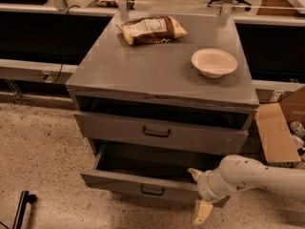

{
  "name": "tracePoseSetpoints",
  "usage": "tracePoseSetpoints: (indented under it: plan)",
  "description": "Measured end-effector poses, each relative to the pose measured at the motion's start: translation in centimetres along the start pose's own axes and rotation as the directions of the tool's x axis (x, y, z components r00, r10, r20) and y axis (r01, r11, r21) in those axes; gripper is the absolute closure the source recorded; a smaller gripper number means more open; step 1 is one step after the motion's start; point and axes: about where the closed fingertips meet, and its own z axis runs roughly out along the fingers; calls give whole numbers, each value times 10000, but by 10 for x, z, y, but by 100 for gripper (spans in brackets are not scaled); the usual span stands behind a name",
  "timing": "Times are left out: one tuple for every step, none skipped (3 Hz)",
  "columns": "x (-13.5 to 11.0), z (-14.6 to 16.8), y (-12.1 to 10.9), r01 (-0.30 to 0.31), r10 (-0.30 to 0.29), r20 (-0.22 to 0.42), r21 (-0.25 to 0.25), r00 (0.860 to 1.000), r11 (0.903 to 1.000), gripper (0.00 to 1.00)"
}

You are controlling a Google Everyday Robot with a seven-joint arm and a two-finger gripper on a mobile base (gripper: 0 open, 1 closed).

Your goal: Open middle drawer

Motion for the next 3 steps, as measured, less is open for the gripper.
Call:
tracePoseSetpoints:
  plan:
    - [17,18,15,-534,534,-15,-849,9986,9950,18]
    - [24,26,37,-858,878,22,-1856,9961,9789,25]
    - [22,22,36,-858,877,23,-1857,9961,9789,23]
